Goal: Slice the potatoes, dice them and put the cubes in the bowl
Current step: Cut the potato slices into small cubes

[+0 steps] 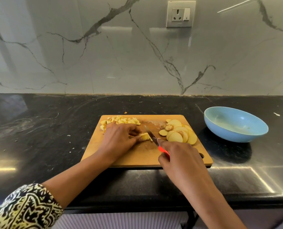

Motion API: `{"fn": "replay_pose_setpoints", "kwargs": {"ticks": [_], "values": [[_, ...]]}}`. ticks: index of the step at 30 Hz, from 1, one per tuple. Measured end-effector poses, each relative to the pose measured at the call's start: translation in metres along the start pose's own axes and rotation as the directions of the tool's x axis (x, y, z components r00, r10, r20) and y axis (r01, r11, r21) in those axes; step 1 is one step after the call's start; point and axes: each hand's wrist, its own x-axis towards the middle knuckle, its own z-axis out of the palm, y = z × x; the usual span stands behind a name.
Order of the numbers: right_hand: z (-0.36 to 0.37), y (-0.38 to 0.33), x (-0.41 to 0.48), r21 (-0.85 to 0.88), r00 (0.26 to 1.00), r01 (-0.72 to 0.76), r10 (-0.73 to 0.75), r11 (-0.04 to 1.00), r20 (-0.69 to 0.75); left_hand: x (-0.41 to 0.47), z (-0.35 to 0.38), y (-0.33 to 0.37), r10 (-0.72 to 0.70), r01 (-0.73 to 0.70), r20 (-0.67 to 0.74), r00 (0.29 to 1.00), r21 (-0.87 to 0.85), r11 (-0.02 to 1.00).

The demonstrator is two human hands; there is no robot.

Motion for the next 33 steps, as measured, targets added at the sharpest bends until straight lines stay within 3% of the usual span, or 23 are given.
{"fn": "replay_pose_setpoints", "kwargs": {"ticks": [6,12,21,29,33], "values": [[0.007,-0.004,-0.001,0.022,1.000,0.005,-0.005,1.000,0.020,0.000,0.000,-0.002,0.021,-0.021,0.001,1.000,-0.003,1.000],[0.010,-0.006,0.001,0.021,1.000,0.019,-0.019,1.000,0.021,0.000,-0.002,0.001,0.016,-0.016,0.002,1.000,0.116,0.993],[0.024,-0.015,0.018,-0.156,0.992,0.072,-0.056,0.985,0.110,0.001,-0.001,0.001,0.023,-0.020,-0.017,1.000,0.172,0.985],[0.001,-0.005,-0.015,-0.052,0.990,0.045,-0.037,0.998,0.135,0.000,-0.003,-0.001,-0.006,0.004,0.027,1.000,0.083,0.997],[0.001,-0.004,-0.014,-0.016,0.997,0.013,-0.012,1.000,0.074,0.000,-0.007,-0.009,-0.017,0.019,0.076,0.997,-0.026,0.999]]}}
